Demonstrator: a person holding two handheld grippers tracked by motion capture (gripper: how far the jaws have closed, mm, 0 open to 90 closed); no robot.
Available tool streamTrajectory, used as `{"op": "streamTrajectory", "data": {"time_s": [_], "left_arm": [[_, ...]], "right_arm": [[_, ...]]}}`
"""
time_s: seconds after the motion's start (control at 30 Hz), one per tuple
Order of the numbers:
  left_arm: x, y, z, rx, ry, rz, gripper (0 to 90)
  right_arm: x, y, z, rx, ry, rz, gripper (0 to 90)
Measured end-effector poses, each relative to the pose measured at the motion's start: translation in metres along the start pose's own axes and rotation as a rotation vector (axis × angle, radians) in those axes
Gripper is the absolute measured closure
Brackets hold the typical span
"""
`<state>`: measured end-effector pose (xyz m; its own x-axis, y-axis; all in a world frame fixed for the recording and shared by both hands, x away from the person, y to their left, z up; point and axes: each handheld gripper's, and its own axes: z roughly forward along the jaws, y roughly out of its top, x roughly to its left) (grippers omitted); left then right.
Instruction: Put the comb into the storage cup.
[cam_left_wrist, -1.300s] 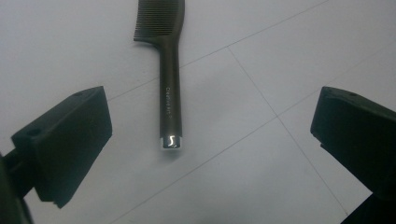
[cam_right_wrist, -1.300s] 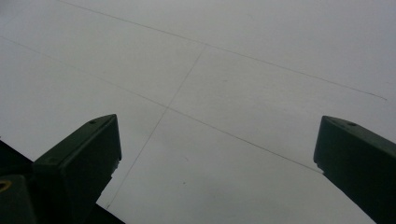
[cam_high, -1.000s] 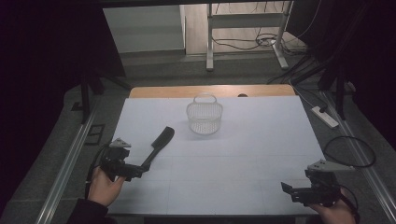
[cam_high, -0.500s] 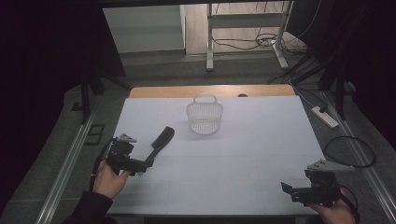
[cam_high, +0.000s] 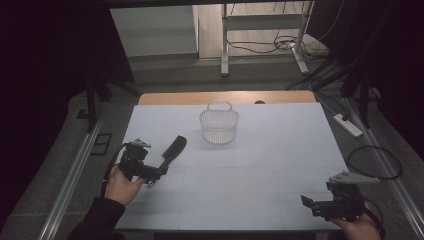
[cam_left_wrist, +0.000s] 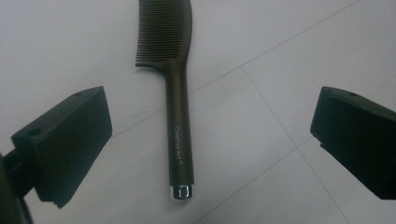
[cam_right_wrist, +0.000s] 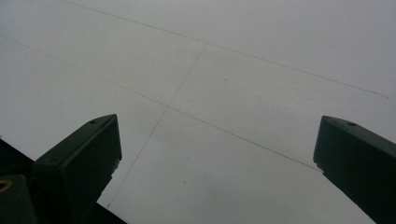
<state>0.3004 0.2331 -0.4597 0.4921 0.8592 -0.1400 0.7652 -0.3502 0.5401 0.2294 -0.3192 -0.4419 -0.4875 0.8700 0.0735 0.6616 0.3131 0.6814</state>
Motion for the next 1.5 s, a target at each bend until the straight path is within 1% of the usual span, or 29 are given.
{"op": "streamTrajectory", "data": {"time_s": [0.03, 0.13, 0.4, 0.43, 0.5, 0.93, 1.13, 1.4, 1.5], "left_arm": [[0.001, 0.002, 0.001, 0.001, -0.008, -0.007, 0.0], [0.003, 0.005, 0.003, 0.008, -0.016, -0.006, 0.0], [0.006, 0.014, 0.011, 0.030, -0.001, 0.006, 0.0], [0.006, 0.016, 0.013, 0.044, 0.008, 0.023, 0.0], [0.006, 0.018, 0.015, 0.056, 0.013, 0.036, 0.0], [0.008, 0.029, 0.030, 0.116, 0.027, 0.052, 0.0], [0.008, 0.035, 0.039, 0.145, 0.037, 0.070, 0.0], [0.007, 0.043, 0.048, 0.176, 0.042, 0.073, 0.0], [0.006, 0.044, 0.054, 0.194, 0.054, 0.077, 0.0]], "right_arm": [[0.000, 0.000, 0.000, 0.000, 0.000, 0.000, 1.2], [0.000, 0.000, 0.000, 0.002, 0.000, 0.000, 1.3], [0.000, 0.000, 0.000, 0.002, 0.000, -0.001, 1.4], [0.000, 0.000, 0.000, 0.002, 0.000, -0.001, 1.5], [0.000, 0.000, 0.000, 0.003, 0.000, -0.001, 1.5], [0.000, 0.000, 0.001, 0.004, 0.001, 0.001, 1.6], [0.000, 0.000, 0.001, 0.005, 0.002, 0.001, 1.6], [0.000, 0.000, 0.001, 0.005, 0.004, 0.003, 1.6], [0.000, 0.000, 0.001, 0.005, 0.004, 0.000, 1.6]]}}
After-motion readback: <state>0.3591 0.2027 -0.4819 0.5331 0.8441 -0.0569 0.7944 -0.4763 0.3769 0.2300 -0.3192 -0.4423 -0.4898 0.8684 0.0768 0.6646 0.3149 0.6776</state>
